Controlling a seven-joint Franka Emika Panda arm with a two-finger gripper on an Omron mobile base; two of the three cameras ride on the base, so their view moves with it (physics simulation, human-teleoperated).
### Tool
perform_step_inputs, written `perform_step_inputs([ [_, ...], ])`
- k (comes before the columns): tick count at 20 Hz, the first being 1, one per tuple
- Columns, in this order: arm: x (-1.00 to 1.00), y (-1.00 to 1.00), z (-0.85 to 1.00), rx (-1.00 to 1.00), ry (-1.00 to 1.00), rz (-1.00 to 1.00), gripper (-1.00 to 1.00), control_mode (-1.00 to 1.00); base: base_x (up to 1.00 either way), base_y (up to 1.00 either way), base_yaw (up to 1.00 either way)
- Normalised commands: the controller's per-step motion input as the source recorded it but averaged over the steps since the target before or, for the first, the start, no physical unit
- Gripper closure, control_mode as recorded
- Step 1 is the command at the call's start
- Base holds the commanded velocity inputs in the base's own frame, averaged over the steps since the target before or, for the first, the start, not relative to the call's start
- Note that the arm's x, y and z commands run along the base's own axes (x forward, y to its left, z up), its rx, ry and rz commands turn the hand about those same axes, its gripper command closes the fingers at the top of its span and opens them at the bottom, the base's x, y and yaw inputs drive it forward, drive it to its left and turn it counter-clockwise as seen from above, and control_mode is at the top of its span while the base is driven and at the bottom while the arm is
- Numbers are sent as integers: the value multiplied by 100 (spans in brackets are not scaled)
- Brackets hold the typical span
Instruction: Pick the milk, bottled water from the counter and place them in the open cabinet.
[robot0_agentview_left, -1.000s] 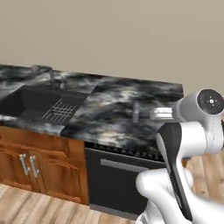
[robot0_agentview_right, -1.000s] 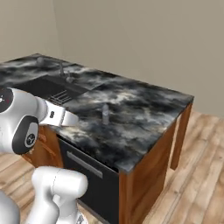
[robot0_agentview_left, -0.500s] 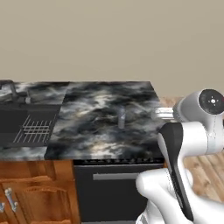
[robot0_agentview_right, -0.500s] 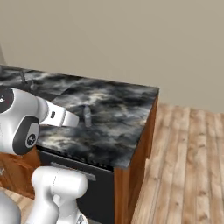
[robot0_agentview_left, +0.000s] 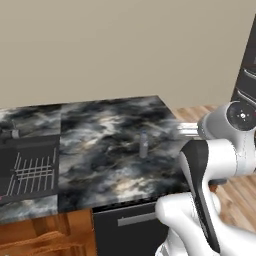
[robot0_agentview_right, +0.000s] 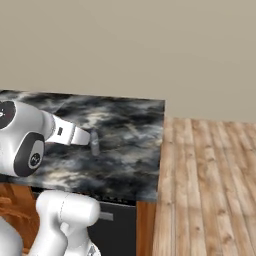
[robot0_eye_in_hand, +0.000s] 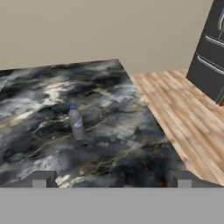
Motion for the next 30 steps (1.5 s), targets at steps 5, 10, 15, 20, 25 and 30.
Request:
perform_step_inputs([
  [5,0,0,0,0,0,0,-100,100,42,48,-27],
  [10,0,0,0,0,0,0,-100,100,12,16,-9],
  [15,0,0,0,0,0,0,-100,100,-2,2,0],
  [20,-17,29,-32,0,1,0,-100,-100,-3,3,0],
  [25,-8,32,-52,1,7,1,-100,-100,0,0,0],
  [30,-5,18,-54,5,10,0,-100,-100,0,0,0],
])
